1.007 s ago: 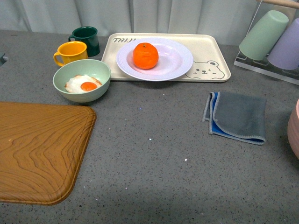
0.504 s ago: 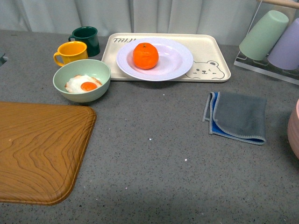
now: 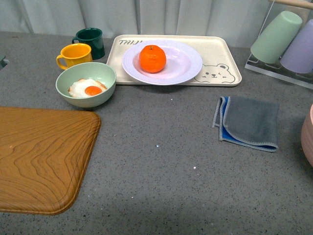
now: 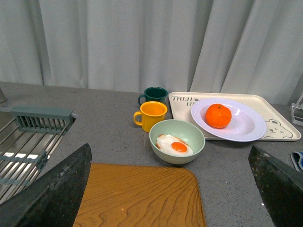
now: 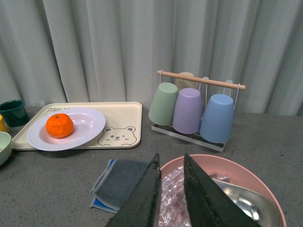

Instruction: Place orange and plate with both arms

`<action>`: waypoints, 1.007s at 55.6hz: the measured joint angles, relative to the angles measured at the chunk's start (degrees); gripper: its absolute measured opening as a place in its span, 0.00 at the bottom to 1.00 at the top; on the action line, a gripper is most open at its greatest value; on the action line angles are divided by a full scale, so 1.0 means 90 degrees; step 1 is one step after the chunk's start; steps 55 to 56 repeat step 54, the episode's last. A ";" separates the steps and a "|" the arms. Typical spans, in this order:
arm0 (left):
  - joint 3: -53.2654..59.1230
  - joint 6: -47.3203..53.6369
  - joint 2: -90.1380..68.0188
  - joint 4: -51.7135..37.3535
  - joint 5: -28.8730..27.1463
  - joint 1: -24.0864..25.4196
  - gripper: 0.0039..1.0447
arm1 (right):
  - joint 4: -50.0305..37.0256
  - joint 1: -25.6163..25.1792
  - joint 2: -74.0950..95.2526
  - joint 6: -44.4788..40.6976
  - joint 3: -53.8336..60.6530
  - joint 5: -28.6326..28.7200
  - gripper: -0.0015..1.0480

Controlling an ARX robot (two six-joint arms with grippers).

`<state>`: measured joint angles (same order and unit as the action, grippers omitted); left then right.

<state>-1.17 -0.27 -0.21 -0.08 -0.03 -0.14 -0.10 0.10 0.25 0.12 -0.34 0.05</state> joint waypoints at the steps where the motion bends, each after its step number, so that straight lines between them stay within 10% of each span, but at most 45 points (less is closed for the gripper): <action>1: 0.0000 0.0000 -0.0002 0.0000 0.0000 0.0000 0.94 | 0.0000 0.0000 0.0000 0.0000 0.0000 0.0000 0.21; 26: 0.0000 0.0000 -0.0002 0.0002 0.0000 0.0000 0.94 | 0.0000 0.0000 0.0000 0.0010 0.0000 0.0000 0.93; 56: 0.0000 0.0000 -0.0002 0.0002 0.0000 0.0000 0.94 | 0.0000 0.0000 -0.0002 0.0005 0.0000 0.0000 0.91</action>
